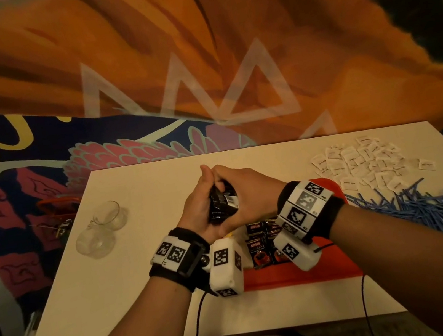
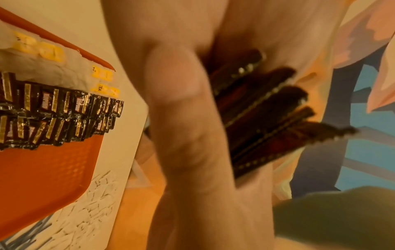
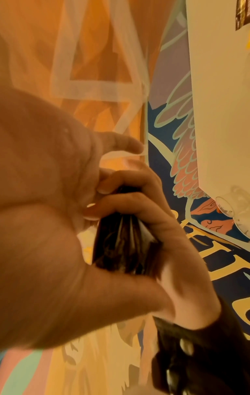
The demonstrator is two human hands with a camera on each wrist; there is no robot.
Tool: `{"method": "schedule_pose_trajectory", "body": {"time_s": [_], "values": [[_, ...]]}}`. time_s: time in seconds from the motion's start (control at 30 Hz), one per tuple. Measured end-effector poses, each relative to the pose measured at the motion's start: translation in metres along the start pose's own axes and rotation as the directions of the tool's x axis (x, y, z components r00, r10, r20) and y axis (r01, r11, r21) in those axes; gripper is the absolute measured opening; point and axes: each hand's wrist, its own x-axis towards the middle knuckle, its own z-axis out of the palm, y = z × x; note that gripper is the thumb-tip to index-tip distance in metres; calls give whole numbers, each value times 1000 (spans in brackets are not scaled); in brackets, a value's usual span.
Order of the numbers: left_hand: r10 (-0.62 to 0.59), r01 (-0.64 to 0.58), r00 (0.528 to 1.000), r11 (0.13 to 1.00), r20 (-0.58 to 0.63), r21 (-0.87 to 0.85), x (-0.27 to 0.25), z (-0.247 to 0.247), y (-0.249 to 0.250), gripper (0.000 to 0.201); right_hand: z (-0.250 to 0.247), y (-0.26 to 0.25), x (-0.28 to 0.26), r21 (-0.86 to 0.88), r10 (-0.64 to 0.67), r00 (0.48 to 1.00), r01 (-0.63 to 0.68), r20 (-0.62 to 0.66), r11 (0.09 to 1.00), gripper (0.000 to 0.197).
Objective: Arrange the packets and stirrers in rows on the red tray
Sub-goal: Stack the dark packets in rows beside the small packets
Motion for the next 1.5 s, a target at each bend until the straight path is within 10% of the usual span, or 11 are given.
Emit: {"method": "schedule_pose_trajectory", "body": {"time_s": [0.4,0.57,0.77,0.9,1.13,1.33,1.5], "values": [[-254,254,967,966,-4,-45,-10,-20,-2,22,16,7,-7,-256,105,994,-92,35,962,71],[-93,102,989,992,-119,76,-4,-21,-3,20,23,30,-13,340,265,959,-217,-98,915,76],[151,-54,952,939,-265,340,9,-34,-9,20,40,43,-9,700,558,827,-359,-67,617,20],[364,-192,859,881,-360,432,12,-37,-9,30,38,40,-6,356,511,737,-378,-443,855,24],[334,-229,872,924,-358,305,11,-31,-8,27,63,17,-4,-206,30,932,-111,-362,972,19],[354,-261,908,896,-223,360,2,-52,2,38,65,23,-4,411,489,812,-346,-318,843,22],[279,-239,946,944,-166,229,1,-59,-1,30,59,23,-9,503,526,841,-402,-127,765,5]]}}
